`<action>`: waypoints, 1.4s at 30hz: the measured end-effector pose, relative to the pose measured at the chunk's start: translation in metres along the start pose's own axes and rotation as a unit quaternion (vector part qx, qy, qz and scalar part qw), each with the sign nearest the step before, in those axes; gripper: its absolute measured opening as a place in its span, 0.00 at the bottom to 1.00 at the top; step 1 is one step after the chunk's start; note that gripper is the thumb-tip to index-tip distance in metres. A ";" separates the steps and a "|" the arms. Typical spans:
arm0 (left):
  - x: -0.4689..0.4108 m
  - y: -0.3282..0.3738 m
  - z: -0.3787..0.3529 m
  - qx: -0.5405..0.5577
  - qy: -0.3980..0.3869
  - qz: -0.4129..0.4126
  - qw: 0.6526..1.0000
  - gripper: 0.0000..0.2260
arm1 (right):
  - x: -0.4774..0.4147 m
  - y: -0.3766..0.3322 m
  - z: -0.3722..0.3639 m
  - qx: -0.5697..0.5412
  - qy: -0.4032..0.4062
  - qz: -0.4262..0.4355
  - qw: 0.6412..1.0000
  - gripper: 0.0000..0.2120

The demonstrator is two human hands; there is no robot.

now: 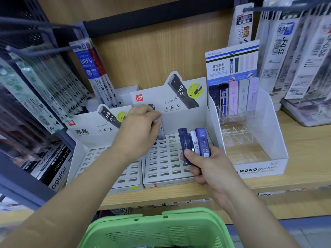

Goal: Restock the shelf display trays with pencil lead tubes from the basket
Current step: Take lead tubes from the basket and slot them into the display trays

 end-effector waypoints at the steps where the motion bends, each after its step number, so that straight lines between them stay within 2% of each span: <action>1: 0.004 0.001 -0.002 0.073 -0.024 0.040 0.996 0.11 | 0.002 -0.003 -0.002 -0.004 -0.009 0.006 1.000 0.01; 2: 0.011 0.003 -0.008 0.175 -0.060 0.099 0.978 0.12 | 0.003 -0.007 -0.003 -0.006 -0.017 0.015 1.000 0.02; 4: 0.026 0.013 -0.024 0.390 -0.128 0.209 0.888 0.09 | 0.007 -0.016 -0.005 -0.013 -0.029 0.034 0.999 0.03; 5: 0.031 0.018 -0.027 0.458 -0.137 0.243 0.844 0.08 | 0.009 -0.020 -0.006 -0.019 -0.035 0.041 0.998 0.03; 8: 0.034 0.025 -0.025 0.600 -0.116 0.286 0.738 0.10 | 0.014 -0.029 -0.007 -0.054 -0.067 0.043 0.995 0.05; 10: 0.032 0.031 -0.024 0.649 -0.124 0.280 0.696 0.15 | 0.018 -0.031 -0.009 -0.090 -0.098 0.023 0.991 0.10; 13: 0.024 0.035 -0.015 0.642 -0.102 0.263 0.713 0.13 | 0.022 -0.034 -0.011 -0.133 -0.128 -0.007 0.983 0.12; 17: 0.024 0.021 -0.012 0.619 -0.018 0.325 0.715 0.10 | 0.021 -0.046 0.000 -0.213 -0.114 -0.003 0.970 0.11; 20: 0.030 0.028 -0.015 0.602 -0.029 0.347 0.718 0.11 | 0.021 -0.057 0.012 -0.235 -0.090 0.038 0.967 0.04; 23: 0.032 0.043 -0.018 0.590 -0.064 0.341 0.729 0.09 | 0.018 -0.059 0.022 -0.243 -0.049 0.060 0.967 0.02; 27: 0.027 0.075 -0.018 0.508 -0.157 0.254 0.808 0.11 | 0.015 -0.062 0.035 -0.233 -0.006 0.077 0.969 0.03; 30: 0.017 0.099 -0.016 0.488 -0.201 0.189 0.828 0.24 | 0.015 -0.063 0.042 -0.183 0.007 0.079 0.980 0.08; 32: 0.009 0.109 -0.016 0.471 -0.200 0.157 0.844 0.26 | 0.015 -0.065 0.047 -0.178 0.011 0.080 0.981 0.09; 34: -0.002 0.112 -0.012 0.437 -0.160 0.119 0.877 0.26 | 0.014 -0.067 0.052 -0.183 0.011 0.075 0.980 0.12; 35: -0.007 0.114 -0.007 0.395 -0.126 0.081 0.906 0.25 | 0.013 -0.067 0.054 -0.186 0.006 0.070 0.980 0.14; 37: -0.015 0.126 0.009 0.225 -0.040 -0.049 0.972 0.21 | 0.013 -0.069 0.056 -0.185 -0.010 0.064 0.981 0.21; 38: -0.016 0.134 0.016 0.156 -0.001 -0.114 0.981 0.17 | 0.012 -0.070 0.058 -0.179 -0.012 0.067 0.982 0.23; 40: -0.016 0.143 0.022 0.125 0.046 -0.185 0.974 0.13 | 0.012 -0.074 0.066 -0.169 -0.007 0.082 0.982 0.22; 42: -0.020 0.134 0.026 0.162 0.065 -0.158 0.972 0.13 | 0.013 -0.079 0.073 -0.165 -0.003 0.103 0.981 0.11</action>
Point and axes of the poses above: each hand's wrist, its own x-axis away from the middle knuckle, its own z-axis out of the back of the hand, y = z × x, the point moved 10 cm from there along -x, towards the middle knuckle, and after that the axes turned 5 degrees about y, right-handed, at the moved point
